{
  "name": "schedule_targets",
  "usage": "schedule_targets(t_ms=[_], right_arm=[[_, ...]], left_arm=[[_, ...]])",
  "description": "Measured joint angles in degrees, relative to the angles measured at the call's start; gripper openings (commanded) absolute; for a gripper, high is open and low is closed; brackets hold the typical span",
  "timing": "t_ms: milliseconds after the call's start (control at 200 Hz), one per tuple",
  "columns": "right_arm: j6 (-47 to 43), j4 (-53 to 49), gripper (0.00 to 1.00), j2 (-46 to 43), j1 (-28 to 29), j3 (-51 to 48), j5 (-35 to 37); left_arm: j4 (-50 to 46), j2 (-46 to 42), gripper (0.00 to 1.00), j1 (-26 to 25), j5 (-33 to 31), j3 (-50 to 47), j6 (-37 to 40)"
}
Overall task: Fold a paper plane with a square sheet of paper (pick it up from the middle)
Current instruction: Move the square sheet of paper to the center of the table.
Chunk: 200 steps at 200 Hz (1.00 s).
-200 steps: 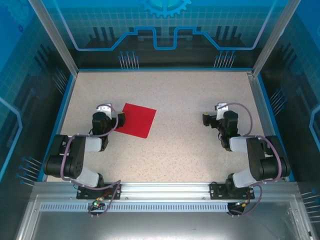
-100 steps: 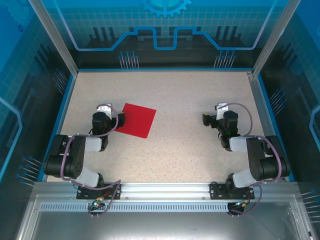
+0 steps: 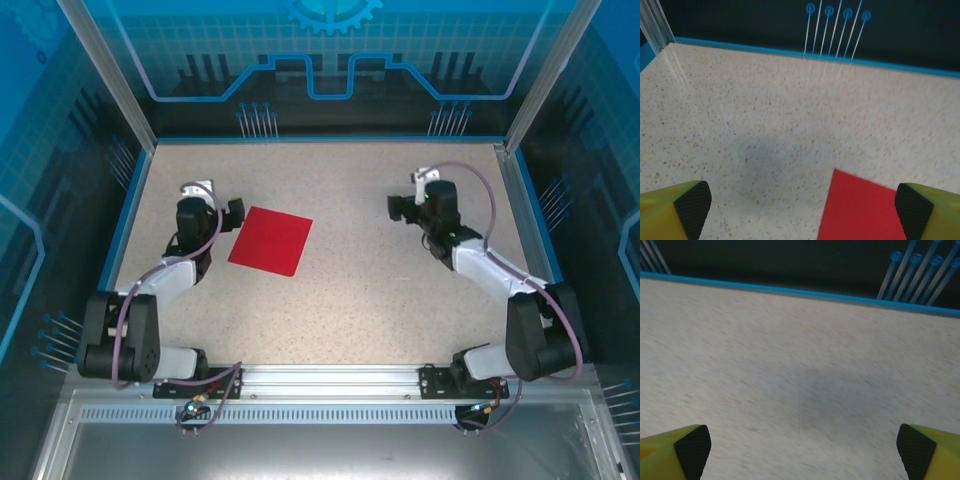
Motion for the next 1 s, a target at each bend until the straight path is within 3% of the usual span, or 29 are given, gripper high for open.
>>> schedule_targets(t_ms=[180,375,555,755,1000], right_arm=[[9.3,-14.3,0.99,11.0,11.7,18.9,-3.0],[17.8,-20.7,0.93,27.0,22.3,32.3,-14.3],[20.9,-26.0,0.87,38.7,27.1,41.9,-20.1],[21.0,-31.7,0.57,46.4,31.9,50.9,-24.4],[20.2,-38.0,0.6,52.2,33.1,55.9,-26.1]], left_arm=[[-12.7,-1.2,0.98,0.0,2.6,7.9,-5.9],[-23.3,-0.6,0.99,-0.1,3.7,14.2,-13.3],[-30.2,0.8,0.98,0.1,3.9,15.6,-18.5],[-34.9,1.6,0.98,0.9,2.7,16.6,-22.3],[-38.0,3.1,0.98,1.2,0.2,19.0,-25.0]])
